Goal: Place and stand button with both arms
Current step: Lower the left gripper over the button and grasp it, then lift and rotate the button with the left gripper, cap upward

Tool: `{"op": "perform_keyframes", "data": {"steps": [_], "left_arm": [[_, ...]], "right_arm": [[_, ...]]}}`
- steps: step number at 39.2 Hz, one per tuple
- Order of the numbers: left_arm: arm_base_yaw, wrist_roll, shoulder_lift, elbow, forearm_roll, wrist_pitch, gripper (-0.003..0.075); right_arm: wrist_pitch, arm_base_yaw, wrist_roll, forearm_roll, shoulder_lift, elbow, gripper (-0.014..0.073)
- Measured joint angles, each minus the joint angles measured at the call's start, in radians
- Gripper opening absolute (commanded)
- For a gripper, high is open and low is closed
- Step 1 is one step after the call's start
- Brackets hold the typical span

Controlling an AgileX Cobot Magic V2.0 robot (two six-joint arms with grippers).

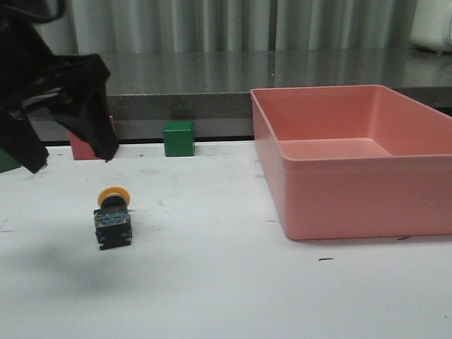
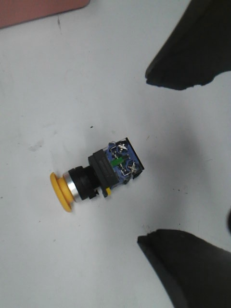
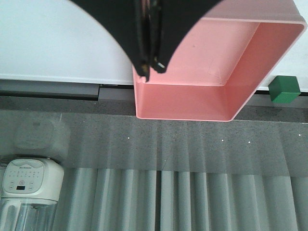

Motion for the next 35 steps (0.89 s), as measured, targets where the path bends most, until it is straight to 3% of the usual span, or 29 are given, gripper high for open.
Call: {"op": "perform_keyframes", "data": {"steps": [17, 26, 30, 35], "left_arm": [[0.0, -0.131, 0.424, -0.38, 0.045, 0.271, 0.0564], [0.0, -0.15, 0.523, -0.46, 0.063, 0.333, 0.0562], [0.0, -0.159, 0.53, -0.47, 0.068, 0.338, 0.0513], [0.0, -0.16, 0.532, -0.472, 0.072, 0.343, 0.0383]], "right_arm": [[0.0, 0.0, -0.002, 0.0, 0.0, 0.0, -0.0062], [0.0, 0.0, -0.002, 0.0, 0.0, 0.0, -0.0062], [0.0, 0.0, -0.002, 0.0, 0.0, 0.0, -0.0062], [0.0, 0.0, -0.002, 0.0, 0.0, 0.0, -0.0062]]}}
